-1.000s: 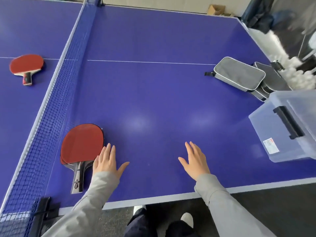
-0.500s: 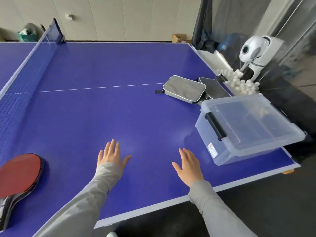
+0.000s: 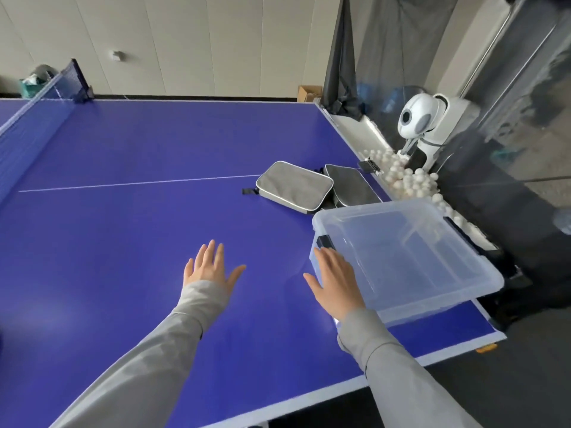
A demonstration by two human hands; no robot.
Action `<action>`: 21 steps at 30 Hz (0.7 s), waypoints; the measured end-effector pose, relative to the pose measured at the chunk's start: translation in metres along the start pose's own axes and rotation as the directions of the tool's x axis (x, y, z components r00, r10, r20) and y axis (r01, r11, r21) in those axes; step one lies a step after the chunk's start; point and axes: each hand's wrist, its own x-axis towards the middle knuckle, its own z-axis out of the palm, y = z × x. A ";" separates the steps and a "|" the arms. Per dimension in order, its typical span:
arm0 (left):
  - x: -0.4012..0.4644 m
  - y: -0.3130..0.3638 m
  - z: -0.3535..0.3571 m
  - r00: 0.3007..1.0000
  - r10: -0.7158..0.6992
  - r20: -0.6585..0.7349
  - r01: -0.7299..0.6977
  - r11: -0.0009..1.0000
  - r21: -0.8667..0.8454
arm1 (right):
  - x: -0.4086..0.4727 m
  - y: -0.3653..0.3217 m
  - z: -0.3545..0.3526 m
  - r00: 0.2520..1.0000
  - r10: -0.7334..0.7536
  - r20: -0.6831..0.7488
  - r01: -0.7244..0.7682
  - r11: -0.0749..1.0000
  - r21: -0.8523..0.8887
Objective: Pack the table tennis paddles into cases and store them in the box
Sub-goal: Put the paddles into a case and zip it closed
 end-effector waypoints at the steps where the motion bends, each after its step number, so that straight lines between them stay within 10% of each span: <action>1: 0.011 0.007 0.000 1.000 0.003 -0.004 -0.003 1.000 -0.020 | 0.013 0.005 -0.004 1.000 0.000 -0.017 0.000 1.000 -0.009; 21: 0.153 0.203 0.037 0.977 0.096 0.192 -0.018 0.929 -0.370 | 0.219 0.140 -0.033 0.997 0.071 0.036 -0.068 0.996 -0.063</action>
